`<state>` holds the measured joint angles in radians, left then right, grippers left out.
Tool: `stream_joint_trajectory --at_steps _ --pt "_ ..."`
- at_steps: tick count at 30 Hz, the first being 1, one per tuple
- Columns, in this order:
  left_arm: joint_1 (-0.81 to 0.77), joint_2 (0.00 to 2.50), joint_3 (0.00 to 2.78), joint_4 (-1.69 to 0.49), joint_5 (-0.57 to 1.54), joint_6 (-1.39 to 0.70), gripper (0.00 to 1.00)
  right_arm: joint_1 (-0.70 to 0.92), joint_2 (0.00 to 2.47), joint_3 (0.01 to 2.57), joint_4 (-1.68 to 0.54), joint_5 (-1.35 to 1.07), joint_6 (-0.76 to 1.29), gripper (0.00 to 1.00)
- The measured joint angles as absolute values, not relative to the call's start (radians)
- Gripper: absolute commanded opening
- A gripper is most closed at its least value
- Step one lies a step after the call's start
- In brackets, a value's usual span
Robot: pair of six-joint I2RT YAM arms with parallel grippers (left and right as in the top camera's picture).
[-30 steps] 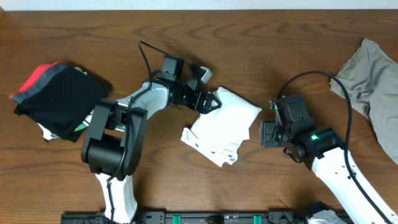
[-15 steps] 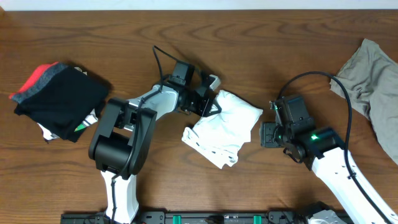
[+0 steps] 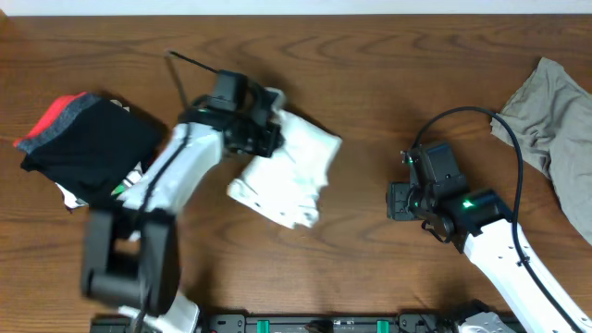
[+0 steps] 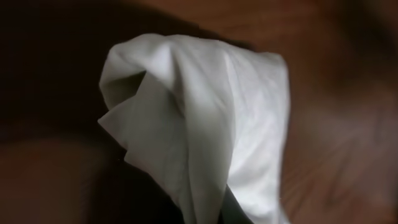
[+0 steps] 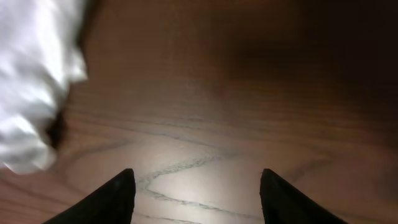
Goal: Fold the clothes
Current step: 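Grasp the folded white shirt with the left gripper and carry it leftward, then place the white shirt on top of the dark garment stack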
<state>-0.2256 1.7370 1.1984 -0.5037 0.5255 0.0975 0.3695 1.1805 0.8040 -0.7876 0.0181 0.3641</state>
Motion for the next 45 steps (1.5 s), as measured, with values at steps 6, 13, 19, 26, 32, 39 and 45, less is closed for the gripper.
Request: stream_joint_trajectory --at_steps 6,13,19,26,32,39,45 --pt "-0.133 1.602 1.204 -0.543 0.365 0.117 0.06 0.369 1.18 0.804 -0.799 0.019 0.364 0.63" --pt "0.007 1.542 1.204 -0.542 0.241 0.132 0.06 0.369 1.18 0.804 -0.804 0.018 0.364 0.63" --pt "0.116 1.508 1.204 -0.508 0.196 0.134 0.06 0.369 1.18 0.804 -0.809 0.019 0.364 0.63" --pt "0.197 1.441 1.205 -0.422 0.183 0.135 0.06 0.369 1.18 0.804 -0.812 0.018 0.364 0.63" --pt "0.269 1.404 1.205 -0.369 0.183 0.124 0.06 0.369 1.18 0.804 -0.818 0.019 0.364 0.63" --pt "0.405 1.404 1.205 -0.351 0.181 0.062 0.06 0.369 1.18 0.804 -0.826 0.019 0.364 0.63" --pt "0.486 1.409 1.205 -0.335 0.18 0.022 0.06 0.369 1.18 0.804 -0.83 0.018 0.364 0.63"
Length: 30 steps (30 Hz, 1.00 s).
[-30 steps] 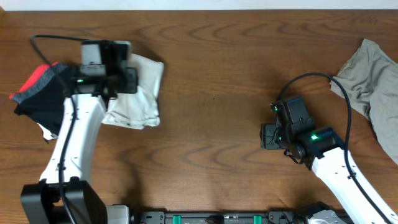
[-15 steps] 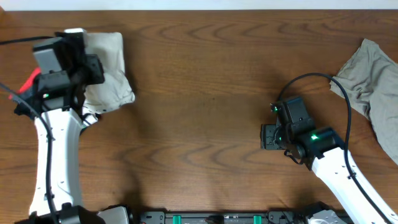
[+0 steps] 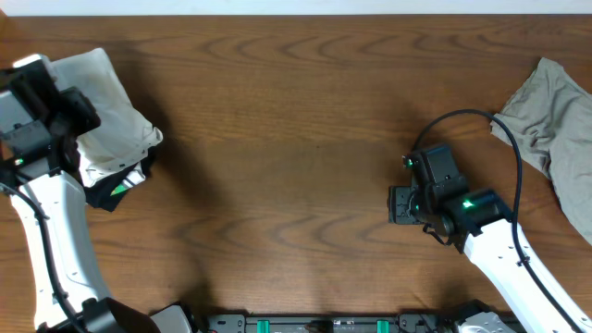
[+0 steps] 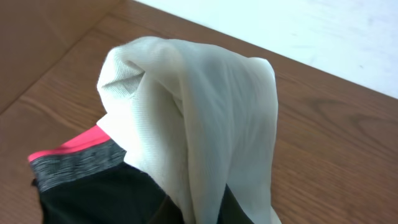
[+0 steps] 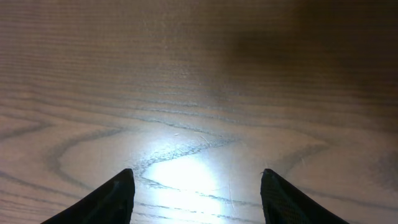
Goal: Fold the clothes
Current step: 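Place the white shirt on top of the dark garment stack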
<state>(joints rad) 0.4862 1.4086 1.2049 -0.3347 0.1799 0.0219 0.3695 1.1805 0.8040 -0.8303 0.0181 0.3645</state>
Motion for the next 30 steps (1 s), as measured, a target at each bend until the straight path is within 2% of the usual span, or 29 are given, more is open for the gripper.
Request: stream_joint_trajectory --at_steps 17,18,20,21,22,23,30 --pt "0.67 1.553 1.205 -0.307 0.18 -0.042 0.07 0.369 1.18 0.804 -0.857 0.018 0.364 0.63" --pt "0.682 1.562 1.205 -0.307 0.18 -0.05 0.13 0.369 1.18 0.804 -0.857 0.019 0.364 0.63" --pt "0.703 1.578 1.205 -0.306 0.18 -0.057 0.33 0.369 1.18 0.804 -0.857 0.019 0.364 0.63" --pt "0.712 1.586 1.205 -0.306 0.179 -0.062 0.65 0.369 1.18 0.804 -0.858 0.019 0.364 0.63" --pt "0.723 1.596 1.206 -0.308 0.179 -0.073 0.91 0.369 1.18 0.804 -0.859 0.018 0.364 0.63" --pt "0.733 1.605 1.206 -0.311 0.18 -0.084 0.98 0.369 1.18 0.804 -0.861 0.019 0.364 0.63" --pt "0.818 1.64 1.207 -0.348 0.179 -0.245 0.98 0.369 1.18 0.804 -0.867 0.019 0.367 0.64"
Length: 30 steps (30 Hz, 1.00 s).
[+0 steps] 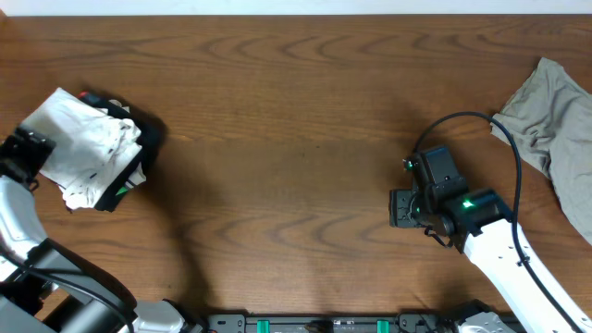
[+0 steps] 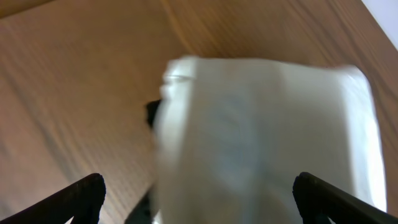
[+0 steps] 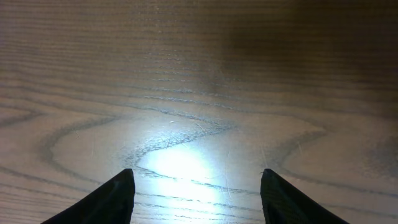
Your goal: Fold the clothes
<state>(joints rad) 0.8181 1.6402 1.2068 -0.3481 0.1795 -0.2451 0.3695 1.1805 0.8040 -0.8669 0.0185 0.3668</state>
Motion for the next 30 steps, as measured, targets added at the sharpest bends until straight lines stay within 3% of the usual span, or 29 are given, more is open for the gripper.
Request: stream_joint_trajectory --at_steps 7,14,21,30 --pt "0.861 1.591 1.207 -0.329 0.213 -0.336 0.98 0.369 1.18 0.804 -0.866 0.018 0.368 0.7" --pt "0.796 1.465 1.213 -0.256 0.479 -0.343 0.98 0.369 1.18 0.804 -0.836 0.018 0.382 0.99" --pt "0.466 1.422 1.224 -0.374 0.539 -0.208 0.98 0.369 1.18 0.804 -0.701 0.016 0.379 0.99" --pt "-0.009 1.422 1.224 -0.574 0.283 -0.049 0.98 0.367 1.18 0.806 -0.412 0.039 0.355 0.99"
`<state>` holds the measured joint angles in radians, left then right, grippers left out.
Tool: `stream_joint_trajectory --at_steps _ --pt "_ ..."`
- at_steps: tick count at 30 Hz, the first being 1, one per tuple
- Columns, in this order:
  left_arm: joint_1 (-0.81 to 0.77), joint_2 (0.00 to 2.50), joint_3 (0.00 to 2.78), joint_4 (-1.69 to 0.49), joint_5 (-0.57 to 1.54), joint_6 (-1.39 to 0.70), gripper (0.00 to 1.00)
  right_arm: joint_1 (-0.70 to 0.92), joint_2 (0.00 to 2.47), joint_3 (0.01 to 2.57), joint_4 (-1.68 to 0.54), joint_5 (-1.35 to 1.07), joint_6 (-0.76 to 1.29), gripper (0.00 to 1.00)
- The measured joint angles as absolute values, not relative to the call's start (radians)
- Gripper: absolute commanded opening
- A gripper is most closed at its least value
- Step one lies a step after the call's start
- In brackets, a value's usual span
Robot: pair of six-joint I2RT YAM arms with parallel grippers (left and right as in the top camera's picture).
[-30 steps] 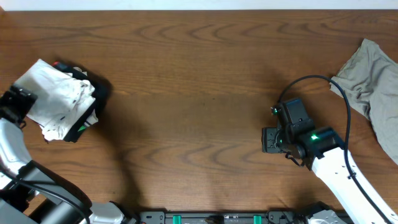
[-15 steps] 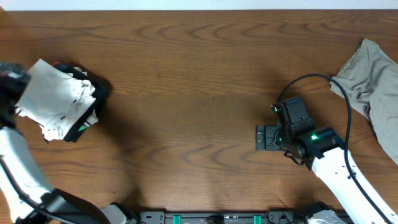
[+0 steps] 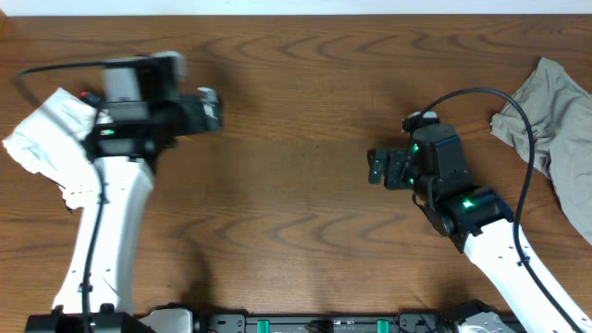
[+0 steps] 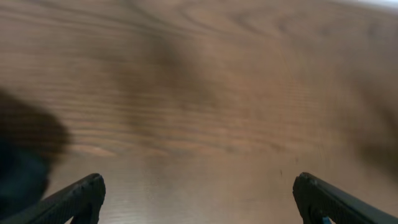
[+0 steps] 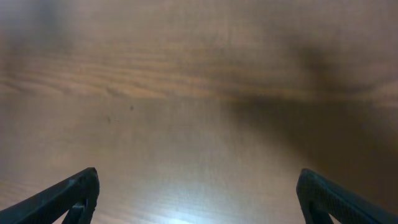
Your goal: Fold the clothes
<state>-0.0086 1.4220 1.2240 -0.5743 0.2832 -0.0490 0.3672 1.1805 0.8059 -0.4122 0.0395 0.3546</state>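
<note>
The folded white garment (image 3: pixel 42 139) lies at the table's far left, partly hidden behind my left arm; a speck of red (image 3: pixel 88 95) shows at its top edge. A crumpled grey-olive garment (image 3: pixel 546 111) lies at the far right edge. To the right of the white garment, my left gripper (image 3: pixel 209 108) (image 4: pixel 198 182) hangs open over bare wood with nothing between its fingers. Right of centre, my right gripper (image 3: pixel 377 166) (image 5: pixel 199 175) is wide open over bare wood, well left of the grey-olive garment.
The brown wooden table (image 3: pixel 296 222) fills the overhead view. A dark blurred shape (image 4: pixel 22 165) sits at the left edge of the left wrist view. The right arm's black cable (image 3: pixel 504 120) arcs toward the grey-olive garment.
My left gripper was at the far left beside the white garment and is now over bare wood to its right. My right gripper has shifted slightly up and left, with its jaws wider apart.
My left gripper first held the folded white garment near the table's middle. Then it held it over a black and red pile at the far left. Then it was open, with the garment resting on the pile. Now it is away from the pile.
</note>
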Motion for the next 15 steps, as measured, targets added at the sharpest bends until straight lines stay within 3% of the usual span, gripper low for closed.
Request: stream_joint_trajectory --at_steps 5,15 --pt "-0.149 1.422 1.224 -0.67 0.202 -0.022 0.98 0.321 1.18 0.806 -0.415 0.05 0.321 0.99" --pt "-0.169 1.352 1.223 -0.842 0.19 0.015 0.98 0.286 0.992 0.806 -0.67 0.081 0.331 0.98"
